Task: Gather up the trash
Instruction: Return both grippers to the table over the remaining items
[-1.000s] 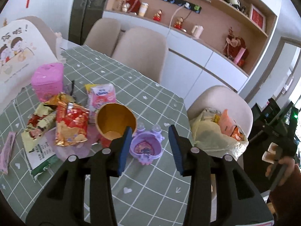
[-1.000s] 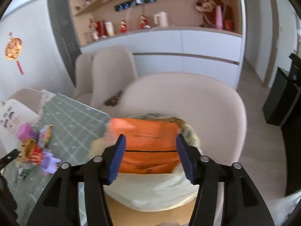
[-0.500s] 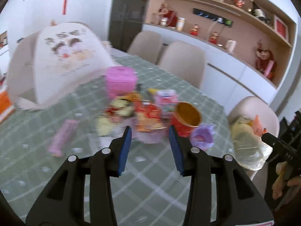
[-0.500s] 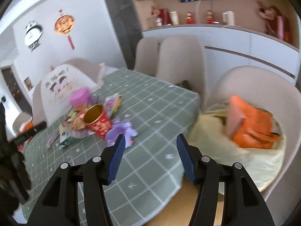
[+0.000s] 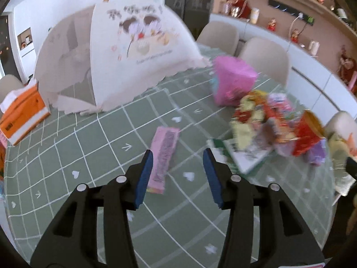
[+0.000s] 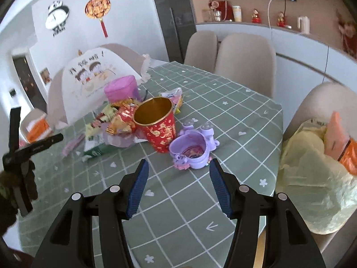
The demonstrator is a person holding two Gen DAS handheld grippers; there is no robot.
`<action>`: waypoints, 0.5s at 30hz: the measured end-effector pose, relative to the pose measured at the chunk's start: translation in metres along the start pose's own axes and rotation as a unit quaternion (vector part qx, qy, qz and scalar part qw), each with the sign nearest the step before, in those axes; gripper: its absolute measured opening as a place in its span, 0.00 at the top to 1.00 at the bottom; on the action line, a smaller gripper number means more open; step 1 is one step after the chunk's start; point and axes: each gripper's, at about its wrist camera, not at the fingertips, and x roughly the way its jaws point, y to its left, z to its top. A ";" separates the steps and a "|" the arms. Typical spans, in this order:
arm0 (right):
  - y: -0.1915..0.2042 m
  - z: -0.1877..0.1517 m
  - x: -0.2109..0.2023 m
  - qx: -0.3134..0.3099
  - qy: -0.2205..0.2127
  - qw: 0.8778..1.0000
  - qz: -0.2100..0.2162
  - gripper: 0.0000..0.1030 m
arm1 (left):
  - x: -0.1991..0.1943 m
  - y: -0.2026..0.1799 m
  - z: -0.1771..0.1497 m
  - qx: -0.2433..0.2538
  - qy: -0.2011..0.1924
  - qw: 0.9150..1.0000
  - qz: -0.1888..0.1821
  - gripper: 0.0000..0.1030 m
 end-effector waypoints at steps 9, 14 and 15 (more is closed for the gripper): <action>0.002 -0.002 0.015 0.018 0.009 1.000 -0.007 0.48 | 0.047 0.021 0.009 0.008 0.028 0.999 -0.023 0.57; 0.009 0.004 0.025 0.013 0.017 1.000 -0.010 0.48 | 0.070 0.023 0.010 -0.010 0.068 0.998 -0.012 0.59; 0.009 0.005 0.025 0.013 0.019 1.000 -0.008 0.48 | 0.069 0.020 0.011 -0.003 0.063 0.998 -0.001 0.71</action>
